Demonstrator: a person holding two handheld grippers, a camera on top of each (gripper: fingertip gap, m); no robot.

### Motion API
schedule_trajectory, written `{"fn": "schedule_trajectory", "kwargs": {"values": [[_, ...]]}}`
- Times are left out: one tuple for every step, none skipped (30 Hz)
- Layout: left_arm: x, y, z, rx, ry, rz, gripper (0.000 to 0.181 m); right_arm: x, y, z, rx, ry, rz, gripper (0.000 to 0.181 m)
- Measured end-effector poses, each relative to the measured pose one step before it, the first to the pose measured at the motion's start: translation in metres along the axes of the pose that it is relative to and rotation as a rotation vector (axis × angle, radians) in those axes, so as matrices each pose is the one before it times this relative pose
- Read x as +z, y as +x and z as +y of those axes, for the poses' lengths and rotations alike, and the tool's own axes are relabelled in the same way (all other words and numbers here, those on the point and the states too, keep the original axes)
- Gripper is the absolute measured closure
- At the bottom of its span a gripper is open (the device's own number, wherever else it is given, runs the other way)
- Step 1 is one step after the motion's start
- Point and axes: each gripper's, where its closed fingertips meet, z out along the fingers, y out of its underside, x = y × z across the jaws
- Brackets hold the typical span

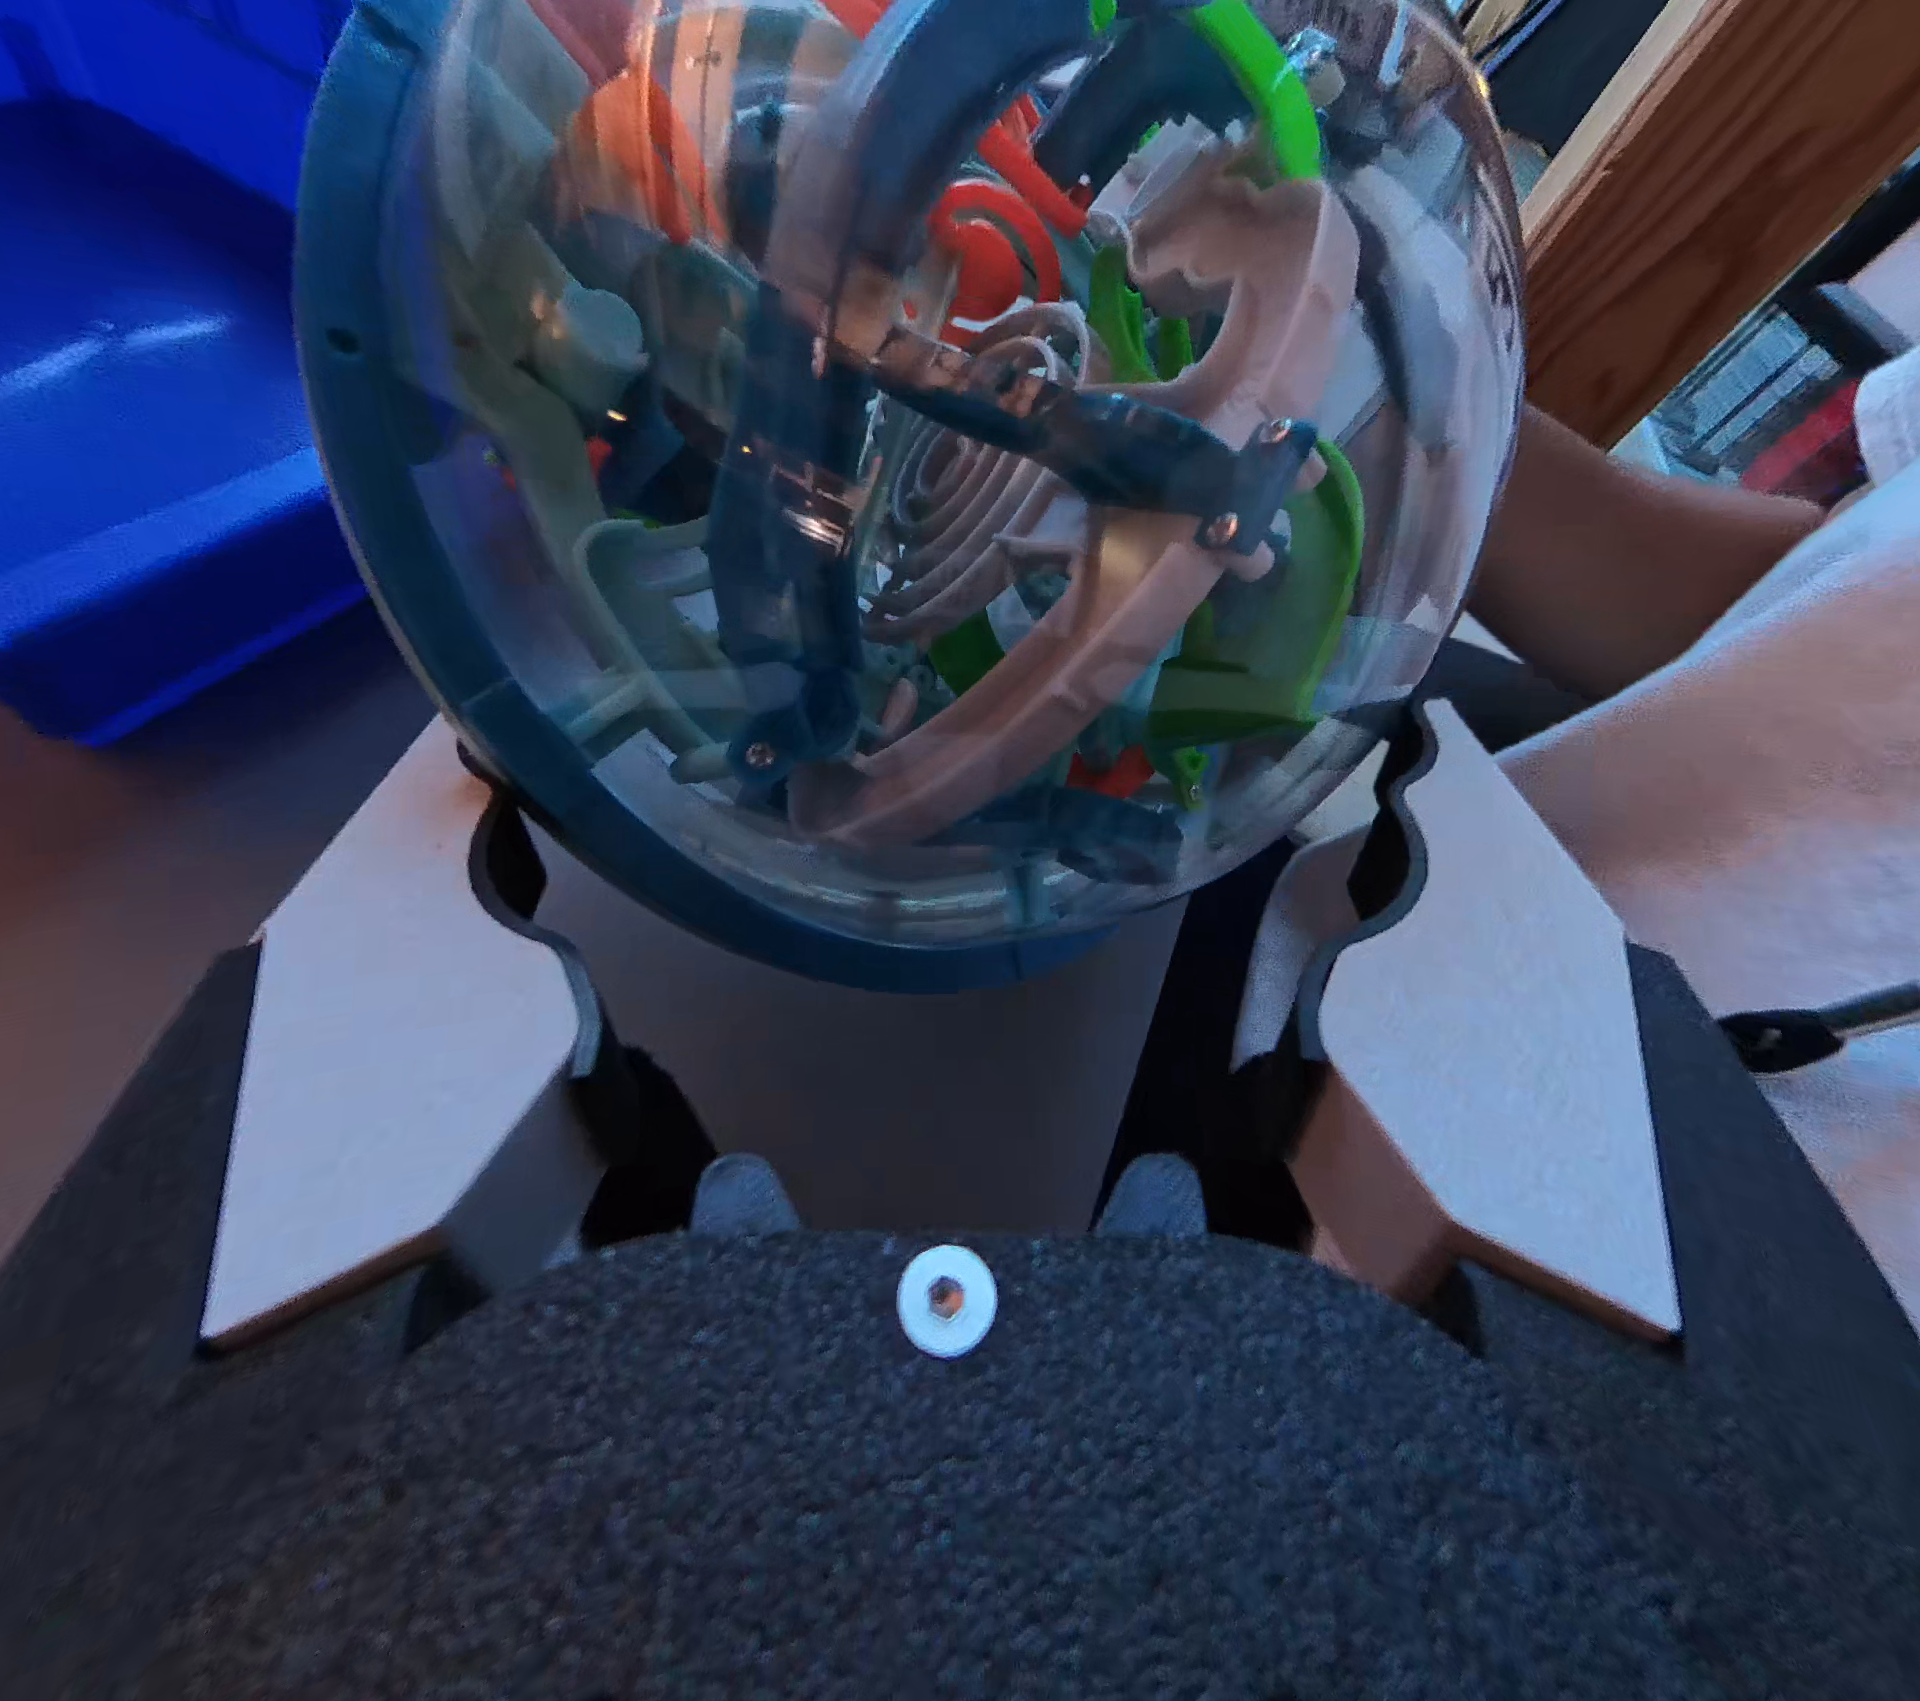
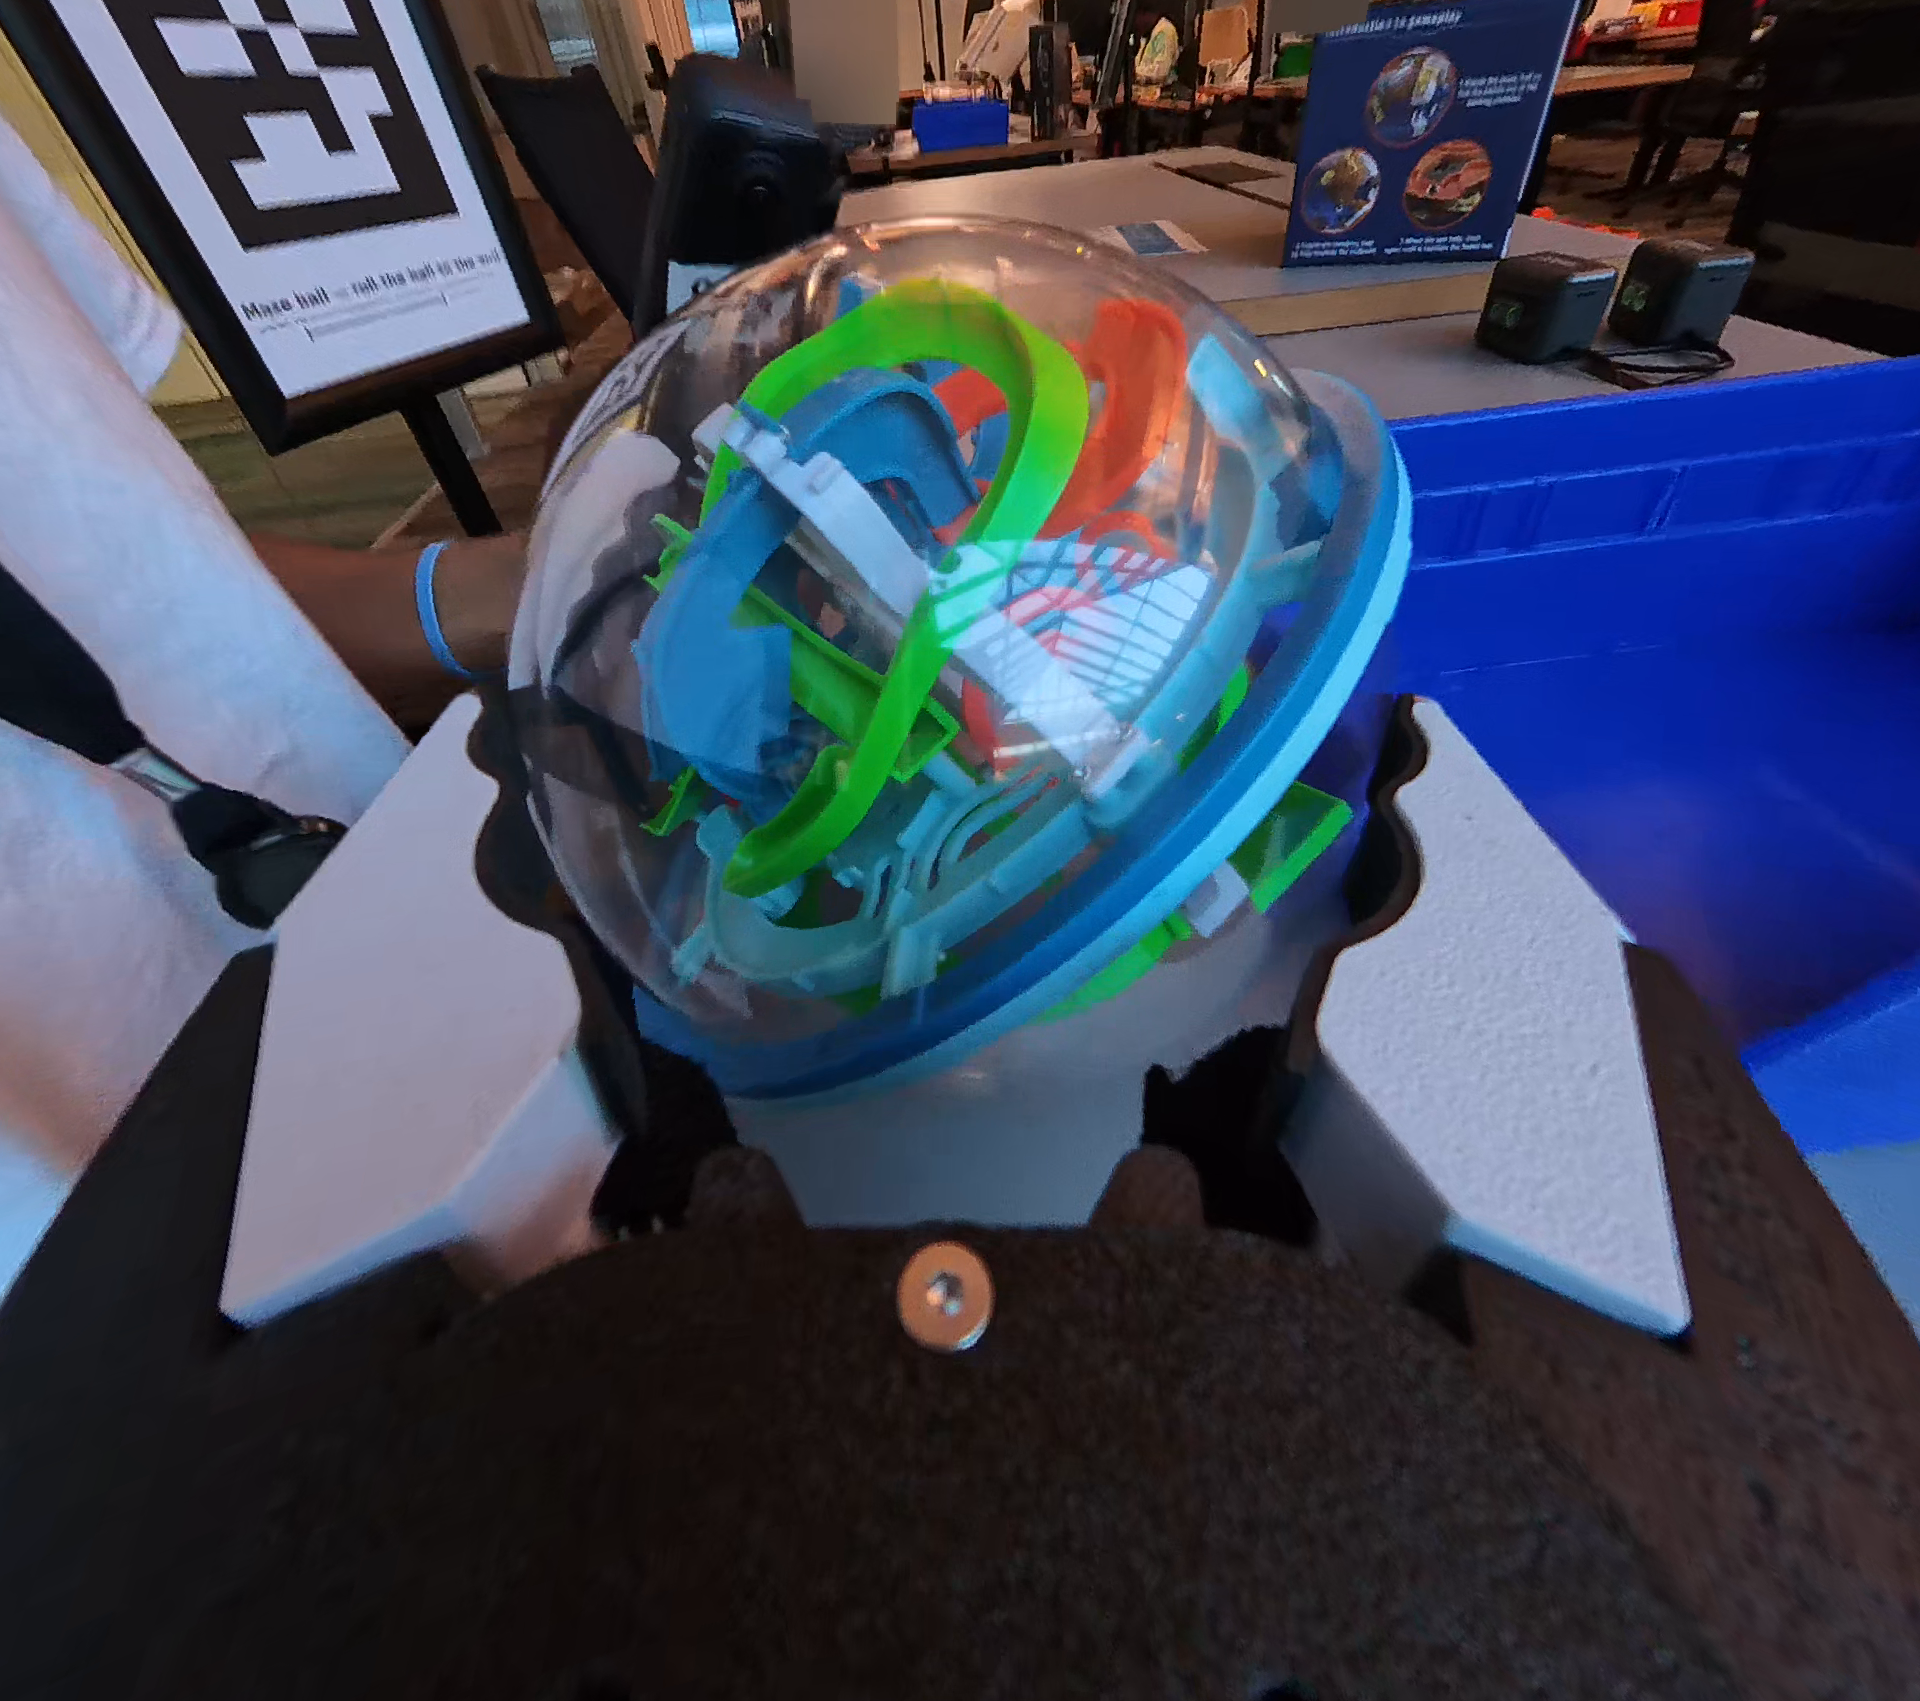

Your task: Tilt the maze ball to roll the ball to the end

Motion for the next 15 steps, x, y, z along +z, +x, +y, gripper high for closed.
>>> {"fn": "schedule_trajectory", "kwargs": {"values": [[-0.00063, 0.00282, -0.00026, -0.0137, 0.0194, 0.0036, 0.025, -0.00009, -0.00211, -0.00366, 0.0048, 0.038, -0.0037, 0.028], [-0.00025, 0.00327, -0.0005, -0.0088, 0.0233, 0.0013, 0.025, -0.00038, -0.00263, -0.0048, -0.0045, 0.0514, -0.0049, 0.027], [-0.00026, 0.00342, 0.0004, 0.0002, 0.021, 0.0001, 0.024, -0.00053, -0.00367, -0.00376, -0.0126, 0.0501, -0.0037, 0.027], [-0.00032, 0.00332, 0.00119, 0.0081, 0.0158, -0.0007, 0.025, -0.00087, -0.00404, -0.00154, -0.0137, 0.0382, -0.0017, 0.027], [-0.0006, 0.00292, 0.0018, 0.0103, 0.0102, -0.0005, 0.025, -0.00106, -0.00391, 0.00094, -0.0039, 0.0136, 0.0022, 0.027], [-0.00102, 0.0029, 0.00223, 0.0121, 0.0022, -0.0011, 0.025, -0.00114, -0.00407, 0.00328, 0.0002, -0.0172, 0.0046, 0.027], [-0.00163, 0.00342, 0.00261, 0.0198, -0.0063, -0.004, 0.025, -0.00127, -0.00506, 0.00417, -0.0053, -0.0327, 0.0047, 0.027], [-0.00206, 0.00415, 0.00219, 0.0283, -0.0074, -0.0084, 0.025, -0.00158, -0.00595, 0.00419, -0.0121, -0.0323, 0.0045, 0.028], [-0.00219, 0.00474, 0.00148, 0.0284, -0.0044, -0.0091, 0.025, -0.00147, -0.00645, 0.00339, -0.0111, -0.0228, 0.0047, 0.028], [-0.00227, 0.00538, 0.00046, 0.0213, 0.0006, -0.0042, 0.025, -0.00166, -0.00644, 0.00238, -0.0029, -0.0117, 0.0077, 0.027], [-0.0023, 0.00607, 0.00074, 0.0144, 0.0028, 0.0024, 0.024, -0.00194, -0.00692, 0.00213, 0.0067, -0.004, 0.011, 0.027], [-0.00221, 0.00699, 0.00221, 0.0149, -0.0024, 0.0045, 0.025, -0.00223, -0.0082, 0.00338, 0.0043, 0.001, 0.0126, 0.027], [-0.00207, 0.00755, 0.00313, 0.0248, -0.0028, 0.0005, 0.025, -0.00274, -0.00901, 0.00471, -0.0113, 0.0014, 0.0092, 0.027], [-0.0018, 0.00813, 0.00182, 0.0323, 0.0052, -0.0024, 0.025, -0.0036, -0.00921, 0.0012, -0.0248, 0.0268, 0.0087, 0.027], [-0.00116, 0.00878, 0.00102, 0.0231, 0.0014, 0.0022, 0.025, -0.0039, -0.00931, -0.00026, -0.0193, 0.0163, 0.0084, 0.027]]}}
